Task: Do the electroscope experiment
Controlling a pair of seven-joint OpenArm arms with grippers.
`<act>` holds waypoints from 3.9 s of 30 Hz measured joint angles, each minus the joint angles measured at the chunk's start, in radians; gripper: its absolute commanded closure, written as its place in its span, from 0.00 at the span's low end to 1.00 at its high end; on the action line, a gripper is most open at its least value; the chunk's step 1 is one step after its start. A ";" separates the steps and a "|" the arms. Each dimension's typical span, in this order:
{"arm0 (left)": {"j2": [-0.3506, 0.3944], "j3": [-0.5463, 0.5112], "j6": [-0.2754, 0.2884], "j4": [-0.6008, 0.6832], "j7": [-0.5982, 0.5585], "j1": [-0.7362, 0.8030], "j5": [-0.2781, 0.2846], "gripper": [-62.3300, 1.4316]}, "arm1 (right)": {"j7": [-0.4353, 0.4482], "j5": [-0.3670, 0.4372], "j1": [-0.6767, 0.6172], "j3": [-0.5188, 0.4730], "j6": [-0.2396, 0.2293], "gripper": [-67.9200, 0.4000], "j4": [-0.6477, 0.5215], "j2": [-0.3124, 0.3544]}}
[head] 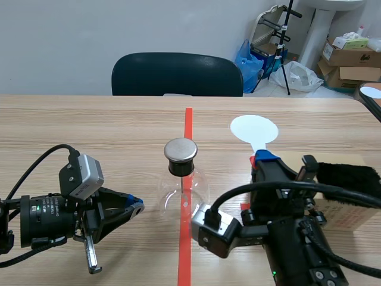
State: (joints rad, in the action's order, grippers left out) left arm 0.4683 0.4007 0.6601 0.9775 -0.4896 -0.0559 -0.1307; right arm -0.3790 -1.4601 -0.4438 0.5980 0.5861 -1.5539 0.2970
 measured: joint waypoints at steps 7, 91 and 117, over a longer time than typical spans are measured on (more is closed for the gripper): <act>0.000 0.000 0.000 0.000 0.000 0.000 0.000 0.93 | -0.096 0.000 0.000 0.000 0.000 0.98 0.000 0.000; 0.000 0.000 0.000 0.000 0.000 0.000 0.000 0.93 | -0.130 0.000 0.000 0.000 0.000 0.98 0.000 0.000; 0.000 0.000 0.000 0.000 0.000 0.000 0.000 0.93 | -0.124 0.000 0.000 0.000 0.000 0.98 0.000 0.000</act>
State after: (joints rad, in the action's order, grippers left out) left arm 0.4683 0.4007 0.6601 0.9775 -0.4900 -0.0559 -0.1307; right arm -0.5026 -1.4601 -0.4438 0.5980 0.5865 -1.5539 0.2966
